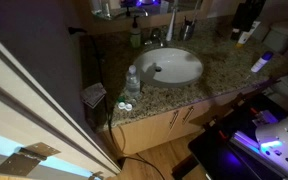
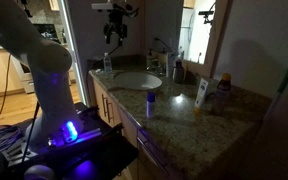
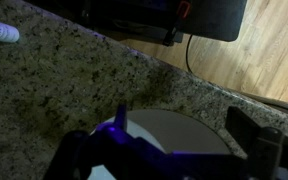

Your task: Move the squeeze bottle to the right of the table

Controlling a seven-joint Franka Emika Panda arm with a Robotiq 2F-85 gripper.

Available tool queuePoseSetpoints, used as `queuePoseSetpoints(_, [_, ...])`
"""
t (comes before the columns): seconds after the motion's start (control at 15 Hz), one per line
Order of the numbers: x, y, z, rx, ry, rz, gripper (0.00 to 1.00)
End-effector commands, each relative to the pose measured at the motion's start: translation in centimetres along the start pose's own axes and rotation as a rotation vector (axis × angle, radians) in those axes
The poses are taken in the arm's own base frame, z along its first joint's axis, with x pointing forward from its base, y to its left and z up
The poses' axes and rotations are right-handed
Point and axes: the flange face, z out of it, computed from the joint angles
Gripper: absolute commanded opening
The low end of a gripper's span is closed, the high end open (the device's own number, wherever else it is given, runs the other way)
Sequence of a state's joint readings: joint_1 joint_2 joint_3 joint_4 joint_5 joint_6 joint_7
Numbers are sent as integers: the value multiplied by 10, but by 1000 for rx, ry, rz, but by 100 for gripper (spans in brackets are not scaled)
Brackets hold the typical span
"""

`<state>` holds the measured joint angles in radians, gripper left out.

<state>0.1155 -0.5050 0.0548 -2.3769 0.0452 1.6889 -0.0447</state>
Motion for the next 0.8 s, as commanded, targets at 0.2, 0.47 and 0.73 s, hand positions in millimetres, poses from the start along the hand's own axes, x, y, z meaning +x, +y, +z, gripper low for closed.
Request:
queuePoseSetpoints(0.2, [0,0,0,0,-1,0,100])
queuePoseSetpoints(0.47, [76,26,26,-104,44,219,100])
queuePoseSetpoints(0.73, [148,65,42,-69,160,455,100])
